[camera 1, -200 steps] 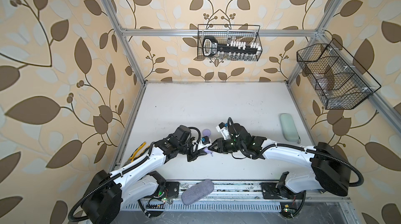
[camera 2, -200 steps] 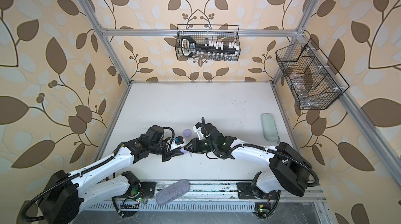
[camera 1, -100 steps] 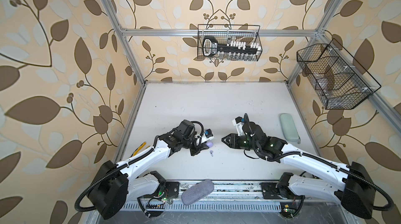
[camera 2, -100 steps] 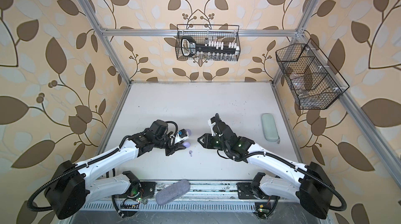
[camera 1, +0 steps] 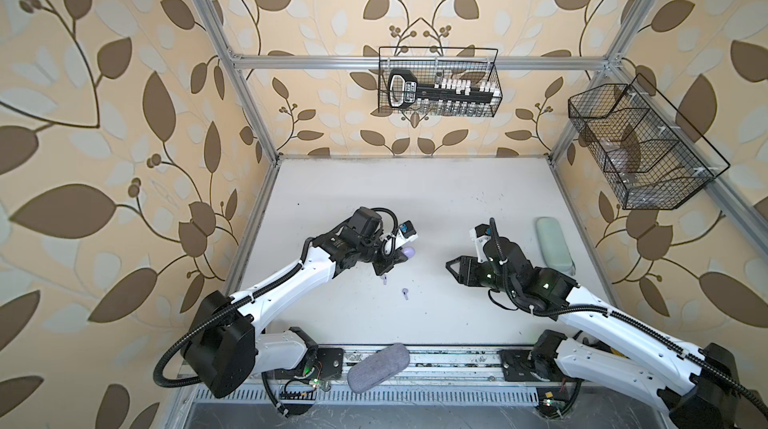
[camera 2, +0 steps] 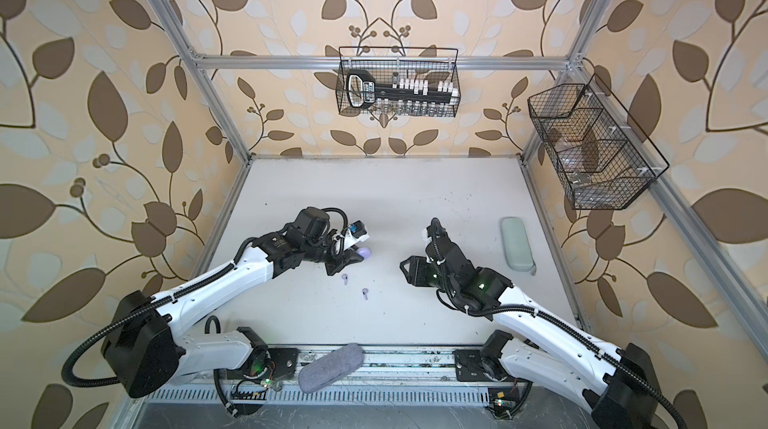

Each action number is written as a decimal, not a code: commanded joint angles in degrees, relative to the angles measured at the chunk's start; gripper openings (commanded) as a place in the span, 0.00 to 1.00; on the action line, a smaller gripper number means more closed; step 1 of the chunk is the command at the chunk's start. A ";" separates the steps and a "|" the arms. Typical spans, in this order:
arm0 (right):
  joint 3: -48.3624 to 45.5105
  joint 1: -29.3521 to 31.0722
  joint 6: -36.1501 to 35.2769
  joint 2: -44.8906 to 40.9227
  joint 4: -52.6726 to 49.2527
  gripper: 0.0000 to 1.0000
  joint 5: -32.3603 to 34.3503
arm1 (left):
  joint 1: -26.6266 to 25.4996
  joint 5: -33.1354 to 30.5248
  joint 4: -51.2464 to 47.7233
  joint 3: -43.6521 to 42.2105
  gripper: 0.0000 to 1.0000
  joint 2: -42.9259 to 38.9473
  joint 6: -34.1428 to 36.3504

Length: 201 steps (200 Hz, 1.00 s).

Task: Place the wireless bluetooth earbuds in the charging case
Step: 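Draw the right gripper back while the left gripper carries the closed case away, then lower the closed lavender case onto the table with the left gripper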

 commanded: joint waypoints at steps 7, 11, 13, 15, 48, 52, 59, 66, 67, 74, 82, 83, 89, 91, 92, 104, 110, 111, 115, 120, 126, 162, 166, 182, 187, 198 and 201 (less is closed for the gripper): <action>-1.32 -0.81 -1.46 -2.19 -3.78 0.63 2.45 | -0.12 -0.24 -2.95 5.05 0.08 3.25 -3.14; -1.30 -0.94 -1.61 -2.38 -4.06 0.65 2.52 | -0.07 -0.01 -3.21 5.66 0.09 3.80 -3.59; -1.40 -1.12 -1.68 -2.47 -4.22 0.65 2.55 | -0.07 0.10 -3.46 6.01 0.09 4.13 -3.76; -1.47 -1.18 -1.72 -2.58 -4.35 0.66 2.58 | -0.10 0.22 -3.63 6.37 0.09 4.41 -4.00; -2.88 -2.74 -2.56 -4.80 -5.62 0.76 3.01 | -0.10 2.01 -5.73 11.11 0.11 10.08 -7.46; -3.14 -2.91 -2.59 -5.13 -5.69 0.77 2.94 | -0.10 2.19 -5.79 11.54 0.12 10.89 -7.71; -3.55 -3.30 -2.62 -5.69 -5.87 0.78 2.81 | -0.06 2.40 -5.98 12.25 0.12 11.87 -8.18; -3.97 -3.66 -2.60 -6.20 -5.89 0.79 2.54 | -0.11 2.58 -6.27 13.03 0.12 12.85 -8.64; -4.03 -3.72 -2.59 -6.25 -5.93 0.79 2.51 | -0.10 2.64 -6.32 13.17 0.12 13.00 -8.70; -4.39 -3.91 -2.51 -6.79 -6.12 0.81 2.31 | -0.12 2.94 -6.84 13.99 0.12 14.03 -8.93; -4.67 -4.08 -2.44 -7.36 -6.39 0.84 2.28 | -0.11 3.72 -7.50 14.90 0.12 15.28 -9.19; -4.74 -4.11 -2.42 -7.40 -6.40 0.84 2.29 | -0.11 3.86 -7.64 15.03 0.12 15.49 -9.20; -4.95 -4.19 -2.41 -7.77 -6.43 0.85 2.22 | -0.11 4.60 -8.38 15.88 0.12 16.40 -9.25; -4.97 -4.21 -2.45 -7.90 -6.60 0.86 2.21 | -0.10 4.82 -8.59 16.22 0.12 16.75 -9.24; -5.02 -4.22 -2.43 -7.98 -6.64 0.86 2.21 | -0.10 4.98 -8.76 16.39 0.12 16.97 -9.22; -5.28 -4.32 -2.35 -8.72 -7.03 0.89 2.40 | -0.10 6.13 -10.48 18.30 0.13 19.44 -9.08; -5.48 -4.39 -2.28 -8.99 -7.06 0.91 2.50 | -0.10 6.51 -11.40 19.46 0.13 20.85 -9.10; -5.53 -4.39 -2.25 -9.05 -7.04 0.92 2.49 | -0.15 6.58 -11.57 19.68 0.12 21.08 -9.11; -5.65 -4.40 -2.23 -9.30 -7.04 0.94 2.63 | -0.11 6.76 -12.20 20.49 0.12 22.09 -9.11; -5.75 -4.54 -2.20 -9.48 -7.13 0.97 2.65 | -0.10 6.96 -13.00 21.58 0.11 23.36 -9.12; -5.93 -4.41 -2.25 -9.64 -7.21 1.00 2.73 | -0.10 7.32 -13.86 22.86 0.09 24.71 -9.20; -6.72 -4.66 -2.13 -10.48 -7.89 1.00 3.35 | -0.12 9.36 -16.05 28.54 0.06 31.66 -9.59; -6.90 -4.66 -2.01 -10.60 -7.90 1.00 3.43 | -0.10 9.51 -16.12 28.98 0.07 32.16 -9.77; -7.17 -4.80 -2.13 -11.03 -8.23 1.00 3.70 | -0.10 9.81 -16.22 31.34 0.08 34.43 -10.58; -7.22 -4.84 -2.06 -11.08 -8.34 1.00 3.78 | -0.11 9.83 -16.31 32.03 0.08 35.04 -10.81; -7.43 -4.91 -2.10 -11.37 -8.44 1.00 3.88 | -0.12 9.73 -16.39 33.58 0.09 36.64 -11.58; -7.44 -4.92 -2.08 -11.43 -8.52 1.00 3.92 | -0.11 9.71 -16.39 34.01 0.09 37.10 -11.77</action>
